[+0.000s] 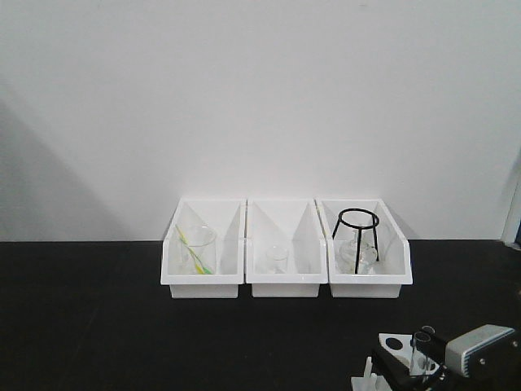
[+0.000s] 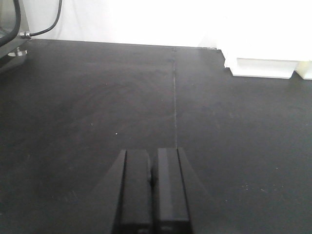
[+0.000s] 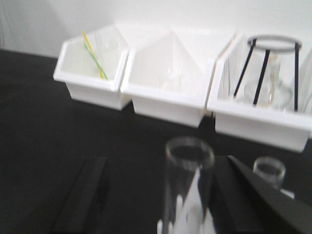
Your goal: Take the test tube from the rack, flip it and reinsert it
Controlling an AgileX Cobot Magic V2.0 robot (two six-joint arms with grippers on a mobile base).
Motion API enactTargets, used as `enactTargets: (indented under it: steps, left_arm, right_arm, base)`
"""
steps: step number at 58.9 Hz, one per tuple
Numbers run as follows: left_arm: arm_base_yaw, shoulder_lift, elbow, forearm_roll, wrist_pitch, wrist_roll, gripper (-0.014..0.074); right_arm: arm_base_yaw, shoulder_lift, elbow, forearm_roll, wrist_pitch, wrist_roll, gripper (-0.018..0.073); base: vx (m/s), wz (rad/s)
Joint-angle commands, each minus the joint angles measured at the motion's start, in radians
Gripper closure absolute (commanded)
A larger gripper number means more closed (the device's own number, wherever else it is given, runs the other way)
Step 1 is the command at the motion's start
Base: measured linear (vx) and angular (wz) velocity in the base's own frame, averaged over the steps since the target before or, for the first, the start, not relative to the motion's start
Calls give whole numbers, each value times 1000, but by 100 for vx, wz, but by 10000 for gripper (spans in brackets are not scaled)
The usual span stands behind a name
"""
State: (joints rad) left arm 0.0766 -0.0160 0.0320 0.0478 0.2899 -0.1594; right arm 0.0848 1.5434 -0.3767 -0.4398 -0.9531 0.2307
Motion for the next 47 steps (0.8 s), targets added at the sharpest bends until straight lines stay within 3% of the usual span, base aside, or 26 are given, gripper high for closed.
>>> enactTargets:
  steps: [1,21,32,47]
  left_arm:
    - [-7,-10,0,-4,-87,0,603]
    - [-7,-10,0,-4,-87,0,603]
    - [-7,-10,0,-4,-87,0,603]
    - [-7,-10,0,-4,-87,0,603]
  right_arm:
    - [-2,-97,-23,1,-84,-6,17]
    - [-2,-477,-23,4,154,1,20]
    - [-2,-710,-23,3,332,143,20]
    - [-4,-910,-23,5,577,154,46]
  base:
    - [0,0]
    - [0,0]
    - [0,0]
    - [0,0]
